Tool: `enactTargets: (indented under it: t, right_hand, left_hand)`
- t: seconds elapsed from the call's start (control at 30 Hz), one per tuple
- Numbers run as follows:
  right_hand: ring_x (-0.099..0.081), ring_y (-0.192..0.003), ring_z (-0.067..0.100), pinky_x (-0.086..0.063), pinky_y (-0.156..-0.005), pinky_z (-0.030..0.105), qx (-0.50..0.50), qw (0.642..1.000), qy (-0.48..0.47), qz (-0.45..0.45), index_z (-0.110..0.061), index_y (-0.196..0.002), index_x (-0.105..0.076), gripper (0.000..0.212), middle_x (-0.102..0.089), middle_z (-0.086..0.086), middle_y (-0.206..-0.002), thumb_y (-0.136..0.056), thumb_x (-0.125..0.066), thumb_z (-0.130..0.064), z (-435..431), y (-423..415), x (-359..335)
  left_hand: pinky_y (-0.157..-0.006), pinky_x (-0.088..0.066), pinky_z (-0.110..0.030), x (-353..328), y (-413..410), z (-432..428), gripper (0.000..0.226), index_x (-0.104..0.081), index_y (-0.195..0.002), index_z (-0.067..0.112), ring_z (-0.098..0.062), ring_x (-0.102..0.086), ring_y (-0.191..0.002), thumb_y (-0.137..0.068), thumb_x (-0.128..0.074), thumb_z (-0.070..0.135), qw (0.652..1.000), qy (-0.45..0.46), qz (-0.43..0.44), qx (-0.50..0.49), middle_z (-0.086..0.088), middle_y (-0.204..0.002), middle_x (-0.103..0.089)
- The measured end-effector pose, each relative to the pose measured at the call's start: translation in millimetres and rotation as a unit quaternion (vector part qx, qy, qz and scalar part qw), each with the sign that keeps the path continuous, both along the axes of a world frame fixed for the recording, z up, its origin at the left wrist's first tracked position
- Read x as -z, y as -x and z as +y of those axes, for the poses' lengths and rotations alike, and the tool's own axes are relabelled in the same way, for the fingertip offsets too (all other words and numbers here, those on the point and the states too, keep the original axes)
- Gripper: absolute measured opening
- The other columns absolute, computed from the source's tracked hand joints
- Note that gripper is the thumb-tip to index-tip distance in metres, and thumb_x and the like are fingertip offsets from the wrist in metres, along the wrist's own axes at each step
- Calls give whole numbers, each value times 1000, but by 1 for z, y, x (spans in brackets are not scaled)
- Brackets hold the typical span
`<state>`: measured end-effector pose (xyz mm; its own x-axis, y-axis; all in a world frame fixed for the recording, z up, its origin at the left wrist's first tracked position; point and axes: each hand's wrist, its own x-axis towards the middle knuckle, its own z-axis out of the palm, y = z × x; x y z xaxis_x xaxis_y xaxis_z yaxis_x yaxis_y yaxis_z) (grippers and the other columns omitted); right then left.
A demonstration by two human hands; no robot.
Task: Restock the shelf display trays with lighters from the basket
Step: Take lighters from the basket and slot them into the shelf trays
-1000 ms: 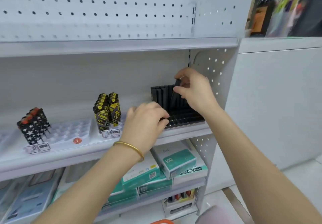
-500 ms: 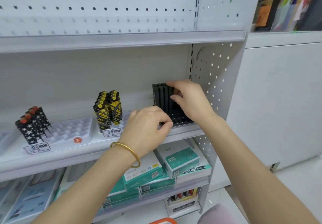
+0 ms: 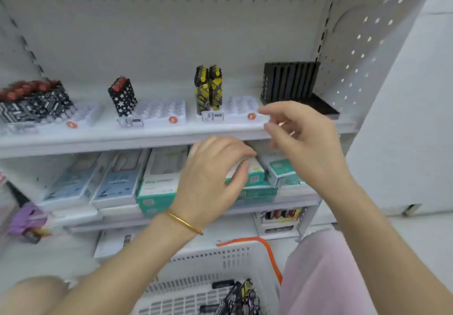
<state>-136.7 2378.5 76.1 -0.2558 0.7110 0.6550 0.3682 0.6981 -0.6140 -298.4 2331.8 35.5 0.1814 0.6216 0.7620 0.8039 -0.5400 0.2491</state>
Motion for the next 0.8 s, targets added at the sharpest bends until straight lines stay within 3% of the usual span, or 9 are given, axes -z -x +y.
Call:
enactTargets:
  t: [0.13,0.23,0.3,0.37,0.47,0.57,0.63,0.7,0.8]
  right_hand:
    - [-62,-60,12,-46,-61,15,-66,979,176,-84,-18,-101,-68,19,-63,-5,-81,-85,-61,-11,-51,29,105]
    - [-65,-65,17,-44,-58,16,-120,908,334,-223,-15,-104,-66,17,-63,-1,-79,-89,-58,-11,-69,54,195]
    - [-64,-67,18,-44,-52,14,-147,862,404,-268,-13,-105,-66,18,-63,2,-81,-90,-57,-11,-76,69,246]
    - [-64,-68,19,-46,-47,11,-160,820,477,-274,-9,-107,-64,18,-63,4,-88,-91,-56,-9,-81,79,287]
    - [-65,-76,21,-53,-57,22,-150,770,553,-280,-7,-111,-61,20,-65,14,-102,-93,-53,-9,-87,83,330]
    - [-64,-74,19,-55,-64,29,-145,738,576,-319,-5,-113,-60,21,-66,17,-101,-95,-50,-10,-90,82,356]
    - [-62,-74,18,-54,-64,28,-145,724,585,-336,-5,-114,-60,22,-66,14,-98,-95,-49,-11,-90,82,367]
    - [-62,-73,18,-53,-59,24,-137,712,600,-337,-7,-115,-59,23,-65,8,-92,-95,-49,-12,-89,83,375]
    - [-62,-72,15,-53,-58,23,-124,696,619,-342,-10,-113,-59,21,-62,3,-88,-95,-49,-14,-89,80,383]
  left_hand:
    - [-76,-43,-36,99,48,-54,20,-67,-90,16,-18,-57,-88,-86,-49,23,986,156,28,-41,4,-89,-65]
    - [-80,-47,-37,174,76,-86,25,-69,-90,17,-19,-57,-91,-86,-46,24,945,316,40,-72,2,-92,-67]
    - [-89,-46,-36,218,93,-95,22,-69,-100,15,-20,-57,-101,-90,-49,16,903,415,57,-96,-1,-102,-66]
    - [-94,-43,-34,263,111,-97,25,-64,-113,15,-20,-54,-108,-92,-50,12,839,526,87,-106,-4,-114,-62]
    - [-99,-41,-34,329,129,-98,35,-53,-127,15,-22,-52,-114,-94,-48,9,744,648,117,-110,-6,-129,-54]
    - [-98,-43,-34,387,132,-110,50,-39,-141,17,-26,-49,-122,-94,-46,2,678,711,151,-108,-8,-146,-38]
    - [-95,-46,-36,422,134,-120,63,-27,-147,20,-29,-45,-126,-91,-45,-5,655,728,178,-94,-10,-151,-28]
    - [-93,-48,-39,446,138,-125,73,-18,-149,23,-32,-40,-128,-88,-44,-9,650,726,210,-83,-11,-151,-25]
    - [-87,-48,-38,466,140,-126,78,-16,-148,27,-34,-39,-126,-86,-45,-10,669,697,247,-70,-14,-144,-29]
